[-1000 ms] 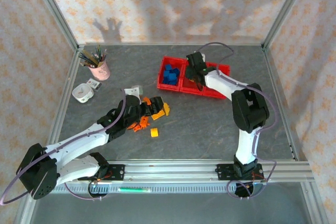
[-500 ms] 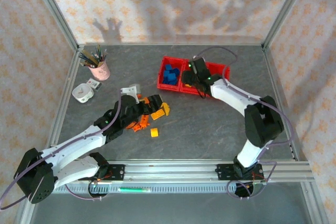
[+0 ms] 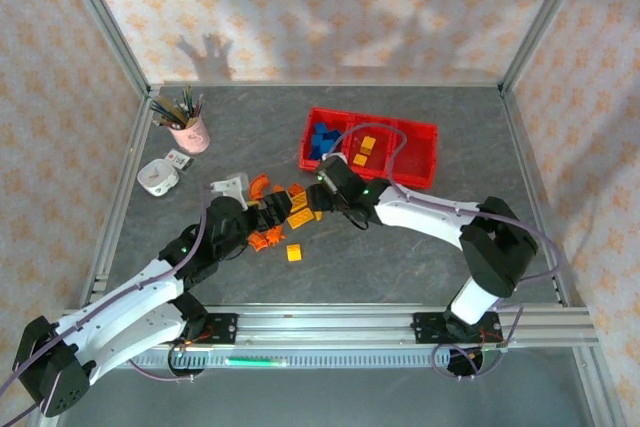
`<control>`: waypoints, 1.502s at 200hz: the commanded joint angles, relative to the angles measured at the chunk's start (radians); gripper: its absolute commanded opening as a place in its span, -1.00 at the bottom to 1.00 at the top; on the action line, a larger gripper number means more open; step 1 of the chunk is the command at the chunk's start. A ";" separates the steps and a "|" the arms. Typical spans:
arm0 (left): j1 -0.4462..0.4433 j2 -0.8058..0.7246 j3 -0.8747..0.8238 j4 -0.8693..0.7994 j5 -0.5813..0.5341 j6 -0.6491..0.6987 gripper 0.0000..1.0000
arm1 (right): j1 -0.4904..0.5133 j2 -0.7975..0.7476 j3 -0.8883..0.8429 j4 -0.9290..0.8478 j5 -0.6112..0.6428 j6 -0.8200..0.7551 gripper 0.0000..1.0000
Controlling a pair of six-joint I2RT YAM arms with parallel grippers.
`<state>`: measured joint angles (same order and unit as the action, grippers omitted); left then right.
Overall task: Sort the legos into containers by color
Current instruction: Pick up the lego from the center of the table.
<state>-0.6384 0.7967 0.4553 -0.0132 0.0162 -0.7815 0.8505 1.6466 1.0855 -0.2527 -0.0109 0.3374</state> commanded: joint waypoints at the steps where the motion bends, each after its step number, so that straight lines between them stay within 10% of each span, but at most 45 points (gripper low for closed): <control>1: 0.011 -0.022 -0.027 -0.034 -0.028 -0.026 0.98 | -0.006 0.062 0.012 -0.012 0.018 0.052 0.36; 169: 0.020 -0.047 -0.063 -0.020 -0.035 -0.036 0.99 | -0.001 0.271 0.090 0.027 0.005 0.097 -0.12; 300: 0.020 -0.003 -0.037 0.030 0.035 -0.028 0.98 | -0.070 -0.002 -0.042 0.029 -0.007 0.088 -0.60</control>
<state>-0.6254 0.7780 0.4026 -0.0315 0.0185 -0.8181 0.8257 1.7248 1.0615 -0.2184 -0.0269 0.4301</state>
